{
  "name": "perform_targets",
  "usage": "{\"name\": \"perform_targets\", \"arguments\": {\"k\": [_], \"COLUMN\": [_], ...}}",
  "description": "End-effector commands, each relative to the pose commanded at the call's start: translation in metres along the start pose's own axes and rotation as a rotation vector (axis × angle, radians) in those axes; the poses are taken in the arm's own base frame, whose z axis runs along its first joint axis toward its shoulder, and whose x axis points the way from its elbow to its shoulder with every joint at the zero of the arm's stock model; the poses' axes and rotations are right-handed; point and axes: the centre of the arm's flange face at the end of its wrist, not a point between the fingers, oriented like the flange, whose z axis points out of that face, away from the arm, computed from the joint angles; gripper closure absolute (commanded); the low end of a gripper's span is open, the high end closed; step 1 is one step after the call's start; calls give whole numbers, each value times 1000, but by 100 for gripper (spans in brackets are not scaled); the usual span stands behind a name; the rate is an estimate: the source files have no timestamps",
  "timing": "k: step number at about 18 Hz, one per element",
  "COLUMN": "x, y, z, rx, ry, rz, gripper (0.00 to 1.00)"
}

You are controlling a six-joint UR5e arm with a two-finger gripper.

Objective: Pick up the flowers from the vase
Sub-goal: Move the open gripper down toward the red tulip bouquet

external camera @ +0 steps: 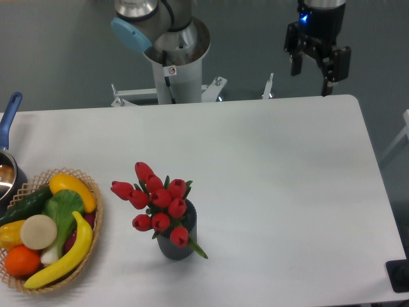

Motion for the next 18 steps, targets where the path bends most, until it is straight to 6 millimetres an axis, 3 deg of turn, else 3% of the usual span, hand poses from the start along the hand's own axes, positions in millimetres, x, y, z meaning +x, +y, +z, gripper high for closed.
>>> {"name": "perform_targets", "arguments": {"k": [5,14,18], "x": [0,8,4], "y": [-1,-21,-37], "z": [2,19,16], "rx": [18,160,220], "ry": [1,4,-22], "rz": [-11,-258,-429], "gripper": [0,0,0]}}
